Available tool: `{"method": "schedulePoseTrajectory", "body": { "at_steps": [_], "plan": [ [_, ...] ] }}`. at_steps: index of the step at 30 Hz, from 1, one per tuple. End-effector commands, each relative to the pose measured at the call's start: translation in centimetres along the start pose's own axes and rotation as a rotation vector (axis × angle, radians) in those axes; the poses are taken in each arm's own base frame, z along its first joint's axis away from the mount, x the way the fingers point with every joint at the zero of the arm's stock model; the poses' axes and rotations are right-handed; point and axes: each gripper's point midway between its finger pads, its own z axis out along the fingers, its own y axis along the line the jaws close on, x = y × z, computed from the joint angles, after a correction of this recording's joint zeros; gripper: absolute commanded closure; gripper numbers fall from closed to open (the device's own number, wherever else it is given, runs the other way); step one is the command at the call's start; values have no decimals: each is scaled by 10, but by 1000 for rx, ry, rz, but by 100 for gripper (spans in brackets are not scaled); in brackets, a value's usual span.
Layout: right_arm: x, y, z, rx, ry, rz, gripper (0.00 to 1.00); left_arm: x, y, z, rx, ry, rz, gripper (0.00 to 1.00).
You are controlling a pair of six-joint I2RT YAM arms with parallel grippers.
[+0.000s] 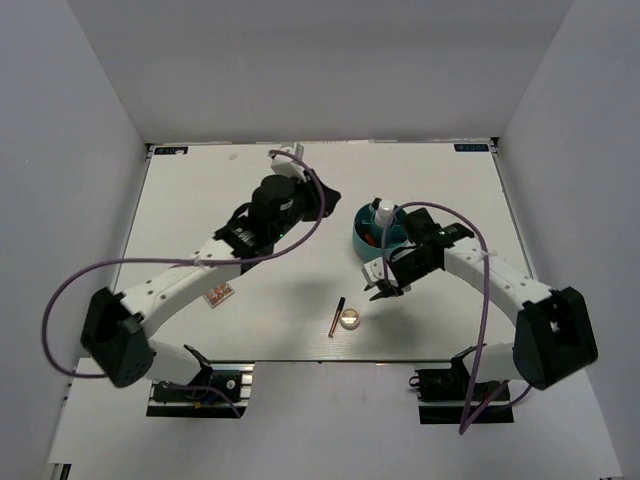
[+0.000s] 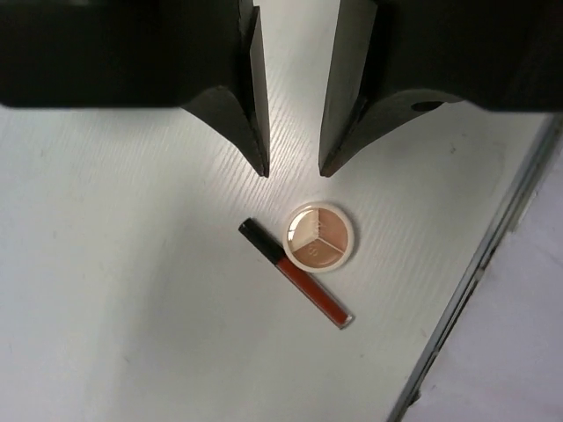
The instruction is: Organize the makeup
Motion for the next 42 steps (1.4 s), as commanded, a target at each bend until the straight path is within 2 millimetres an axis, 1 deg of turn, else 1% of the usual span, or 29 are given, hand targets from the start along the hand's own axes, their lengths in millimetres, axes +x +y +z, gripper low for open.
{"method": "schedulePoseTrajectory", "body": {
  "at_steps": [1, 2, 3, 4, 5, 6, 7, 8, 9, 10, 11, 12, 14, 15, 16, 17, 18, 20, 21, 23, 24, 26, 28, 33, 36, 39, 42],
  "plan": [
    [-13, -1, 7, -133, -8, -237, 65, 14, 46, -61, -207, 124, 36, 58],
    [-17, 4, 12, -173, -14, -261, 65, 16, 51, -73, -229, 124, 9, 49],
    [-21, -2, 12, -176, -10, -284, 65, 31, 66, -86, -270, 146, -7, 44],
    [-24, 1, 19, -207, -14, -296, 65, 22, 68, -108, -283, 111, -49, 39],
    [-30, 5, 25, -237, -22, -315, 64, 24, 72, -120, -292, 106, -66, 34],
    [-32, 6, 29, -250, -21, -320, 62, 36, 84, -131, -318, 116, -80, 32],
    [-34, 9, 33, -268, -21, -323, 62, 41, 90, -142, -335, 122, -93, 29],
    [-42, 16, 45, -310, -28, -356, 61, 30, 87, -158, -319, 71, -134, 28],
    [-41, 20, 49, -330, -19, -334, 60, 37, 96, -167, -339, 74, -144, 24],
    [-43, 27, 57, -361, -12, -346, 59, 34, 100, -182, -352, 47, -169, 22],
    [-46, 32, 66, -385, -12, -369, 58, 34, 104, -189, -365, 39, -181, 21],
    [-41, 34, 69, -397, 20, -338, 56, 40, 112, -197, -394, 51, -179, 21],
    [-46, 45, 84, -435, 32, -349, 53, 33, 116, -211, -411, 8, -201, 21],
    [-48, 42, 94, -428, 38, -367, 52, 36, 121, -216, -432, 15, -199, 21],
    [-42, 41, 97, -421, 80, -335, 51, 34, 122, -220, -439, 5, -204, 21],
    [-44, 45, 106, -437, 93, -353, 51, 32, 124, -223, -445, -4, -205, 21],
    [-38, 41, 114, -430, 113, -351, 51, 33, 125, -225, -450, -4, -208, 21],
    [-34, 35, 120, -417, 164, -331, 51, 35, 128, -228, -462, 1, -209, 21],
    [-31, 34, 129, -414, 189, -343, 51, 35, 128, -229, -465, 4, -210, 21],
    [-24, 35, 136, -417, 223, -337, 51, 36, 129, -229, -467, 6, -210, 21],
    [-21, 30, 140, -396, 249, -359, 51, 36, 129, -229, -469, 6, -209, 21],
    [-12, 30, 143, -390, 283, -359, 51, 35, 129, -229, -470, 5, -209, 21],
    [-7, 24, 145, -361, 313, -375, 51, 35, 130, -230, -474, 2, -208, 20],
    [4, 19, 147, -342, 368, -389, 51, 36, 132, -231, -475, -5, -215, 21],
    [8, 23, 143, -366, 381, -401, 51, 36, 132, -231, -477, -5, -216, 20],
    [11, 30, 138, -398, 386, -403, 53, 35, 132, -231, -478, -11, -216, 20],
    [8, 35, 133, -409, 376, -405, 54, 35, 133, -230, -480, -11, -215, 20]
  ]
}}
